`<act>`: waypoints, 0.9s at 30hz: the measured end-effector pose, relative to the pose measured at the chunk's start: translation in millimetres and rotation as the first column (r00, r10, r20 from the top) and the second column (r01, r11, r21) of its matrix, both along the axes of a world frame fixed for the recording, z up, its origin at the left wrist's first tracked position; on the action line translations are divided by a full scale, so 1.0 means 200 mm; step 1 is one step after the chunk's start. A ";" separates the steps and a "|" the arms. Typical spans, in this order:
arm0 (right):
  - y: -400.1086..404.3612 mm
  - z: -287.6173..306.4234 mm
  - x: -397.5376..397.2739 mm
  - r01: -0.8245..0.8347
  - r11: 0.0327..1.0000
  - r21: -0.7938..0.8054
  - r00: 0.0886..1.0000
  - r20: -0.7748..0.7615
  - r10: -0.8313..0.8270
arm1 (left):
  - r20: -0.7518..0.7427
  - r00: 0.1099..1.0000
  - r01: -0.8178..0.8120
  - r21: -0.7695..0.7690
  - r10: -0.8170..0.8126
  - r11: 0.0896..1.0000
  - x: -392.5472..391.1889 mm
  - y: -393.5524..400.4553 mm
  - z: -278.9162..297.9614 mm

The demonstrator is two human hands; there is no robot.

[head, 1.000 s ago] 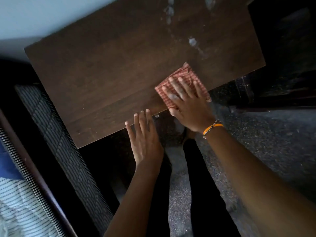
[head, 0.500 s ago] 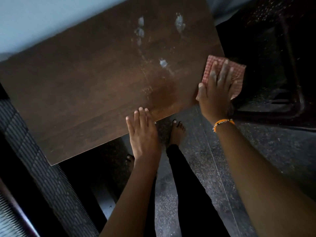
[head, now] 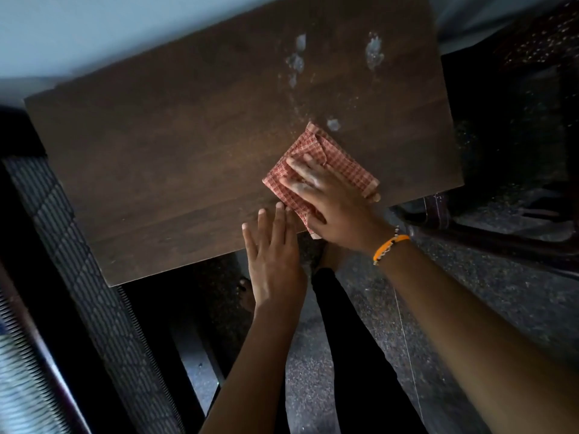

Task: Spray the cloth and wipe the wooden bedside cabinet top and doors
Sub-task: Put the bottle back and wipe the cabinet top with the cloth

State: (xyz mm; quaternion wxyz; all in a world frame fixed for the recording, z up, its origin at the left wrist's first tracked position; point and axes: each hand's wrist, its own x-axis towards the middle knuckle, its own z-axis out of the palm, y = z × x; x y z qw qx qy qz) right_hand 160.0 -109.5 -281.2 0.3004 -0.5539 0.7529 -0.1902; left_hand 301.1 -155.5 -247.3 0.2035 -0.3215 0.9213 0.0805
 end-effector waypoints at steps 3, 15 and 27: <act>0.07 0.04 -0.10 -0.026 1.000 -0.005 0.989 -0.149 0.025 | -0.012 0.999 -0.035 0.004 0.035 0.999 -0.01 0.01 -0.01; 0.04 0.00 0.03 -0.124 0.989 0.086 0.919 -0.367 0.147 | -0.037 0.997 -0.070 -0.032 0.069 0.997 0.01 0.01 -0.01; -0.22 -0.09 -0.16 0.016 0.999 0.035 0.903 -0.431 0.000 | 0.006 0.996 -0.083 -0.204 0.086 0.975 -0.12 -0.10 -0.04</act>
